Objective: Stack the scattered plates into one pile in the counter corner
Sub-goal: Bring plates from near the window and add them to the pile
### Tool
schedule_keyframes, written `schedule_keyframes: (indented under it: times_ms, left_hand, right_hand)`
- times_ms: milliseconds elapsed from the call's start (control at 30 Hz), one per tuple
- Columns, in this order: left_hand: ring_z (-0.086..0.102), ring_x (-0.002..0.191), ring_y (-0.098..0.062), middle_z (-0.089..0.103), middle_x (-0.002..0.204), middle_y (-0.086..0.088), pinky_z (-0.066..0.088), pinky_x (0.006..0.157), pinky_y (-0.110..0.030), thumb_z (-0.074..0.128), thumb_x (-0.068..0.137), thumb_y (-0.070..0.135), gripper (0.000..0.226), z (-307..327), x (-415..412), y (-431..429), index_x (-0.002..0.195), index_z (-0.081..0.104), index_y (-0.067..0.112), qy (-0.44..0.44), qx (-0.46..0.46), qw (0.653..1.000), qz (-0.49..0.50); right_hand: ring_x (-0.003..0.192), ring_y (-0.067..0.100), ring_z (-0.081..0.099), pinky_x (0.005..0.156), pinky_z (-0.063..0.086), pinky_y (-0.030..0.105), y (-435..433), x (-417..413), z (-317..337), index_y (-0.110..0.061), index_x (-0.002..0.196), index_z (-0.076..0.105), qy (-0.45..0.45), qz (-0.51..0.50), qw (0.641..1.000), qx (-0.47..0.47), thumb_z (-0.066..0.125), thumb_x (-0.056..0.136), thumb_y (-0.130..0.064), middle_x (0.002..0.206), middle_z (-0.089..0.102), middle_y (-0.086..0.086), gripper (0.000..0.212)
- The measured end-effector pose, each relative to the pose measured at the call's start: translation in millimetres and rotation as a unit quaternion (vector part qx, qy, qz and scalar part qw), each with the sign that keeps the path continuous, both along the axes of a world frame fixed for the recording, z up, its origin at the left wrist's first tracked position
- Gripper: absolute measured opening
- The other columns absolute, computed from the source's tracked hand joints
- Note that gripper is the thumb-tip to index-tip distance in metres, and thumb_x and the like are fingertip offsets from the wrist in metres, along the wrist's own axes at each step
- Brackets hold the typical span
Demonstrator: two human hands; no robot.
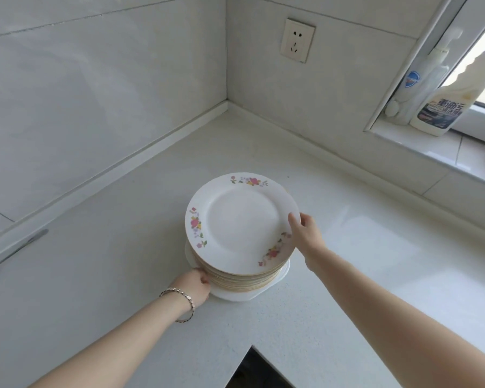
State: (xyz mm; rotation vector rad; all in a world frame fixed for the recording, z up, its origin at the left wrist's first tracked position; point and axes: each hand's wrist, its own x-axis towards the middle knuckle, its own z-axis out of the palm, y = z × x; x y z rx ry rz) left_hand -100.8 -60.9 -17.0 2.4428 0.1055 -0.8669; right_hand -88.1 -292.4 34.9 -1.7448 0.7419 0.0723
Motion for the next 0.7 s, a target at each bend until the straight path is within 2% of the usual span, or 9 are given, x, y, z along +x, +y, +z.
schedule_keyframes:
  times_ms: [67,133,200,300,433,600,700]
  left_hand:
    - [0.054,0.074,-0.022,0.058,0.069,-0.004,0.047,0.073,-0.027,0.038,0.088,0.013,0.033,-5,-7,-13,0.055,0.041,0.019,0.01,0.024,0.999,-0.037]
    - [0.052,0.073,-0.021,0.053,0.066,-0.001,0.04,0.071,-0.023,0.038,0.087,0.015,0.033,-9,-16,-28,0.054,0.038,0.019,0.028,0.048,0.996,-0.076]
    - [0.047,0.07,-0.02,0.052,0.07,-0.002,0.037,0.067,-0.024,0.038,0.085,0.016,0.032,-14,-28,-46,0.054,0.034,0.019,0.051,0.051,0.99,-0.118]
    - [0.044,0.068,-0.019,0.049,0.072,-0.004,0.035,0.064,-0.025,0.037,0.084,0.013,0.029,-14,-44,-84,0.056,0.034,0.02,0.049,0.038,0.984,-0.165]
    - [0.049,0.072,-0.023,0.055,0.075,-0.005,0.039,0.066,-0.025,0.037,0.086,0.011,0.025,5,-58,-157,0.062,0.042,0.019,0.0,0.041,0.969,-0.245]
    - [0.052,0.078,-0.022,0.056,0.079,-0.003,0.038,0.07,-0.023,0.038,0.088,0.014,0.023,22,-93,-265,0.067,0.047,0.019,-0.047,0.034,0.946,-0.32]
    - [0.05,0.077,-0.022,0.056,0.077,-0.001,0.037,0.069,-0.023,0.038,0.087,0.013,0.02,22,-128,-332,0.071,0.049,0.017,-0.059,0.029,0.938,-0.339]
  right_hand:
    - [0.081,0.021,0.053,0.079,0.046,0.035,-16,-11,0,-0.011,0.093,0.056,0.013,-0.016,0.999,0.042,0.033,0.097,-0.031,0.082,0.055,0.004,0.03]
    - [0.083,0.022,0.059,0.08,0.05,0.033,-36,-30,-1,-0.01,0.099,0.058,0.061,-0.027,0.996,0.055,0.035,0.097,-0.029,0.082,0.062,0.002,0.029]
    - [0.081,0.021,0.061,0.069,0.049,0.026,-59,-55,-6,-0.009,0.104,0.059,0.129,0.018,0.991,0.02,0.042,0.095,-0.022,0.083,0.064,0.003,0.022]
    - [0.076,0.018,0.059,0.06,0.043,0.02,-96,-97,-15,-0.012,0.097,0.058,0.192,0.092,0.976,-0.043,0.047,0.09,-0.016,0.083,0.064,0.002,0.013]
    - [0.072,0.017,0.055,0.051,0.039,0.016,-155,-157,-21,-0.014,0.091,0.059,0.219,0.088,0.967,-0.094,0.049,0.088,-0.014,0.086,0.064,0.003,0.01]
    - [0.069,0.015,0.056,0.052,0.038,0.016,-241,-247,-24,-0.016,0.088,0.059,0.243,0.044,0.964,-0.102,0.049,0.086,-0.016,0.077,0.062,-0.002,0.01]
    - [0.069,0.015,0.056,0.051,0.038,0.015,-294,-304,-21,-0.019,0.082,0.057,0.244,0.024,0.963,-0.113,0.049,0.087,-0.017,0.08,0.063,-0.002,0.01]
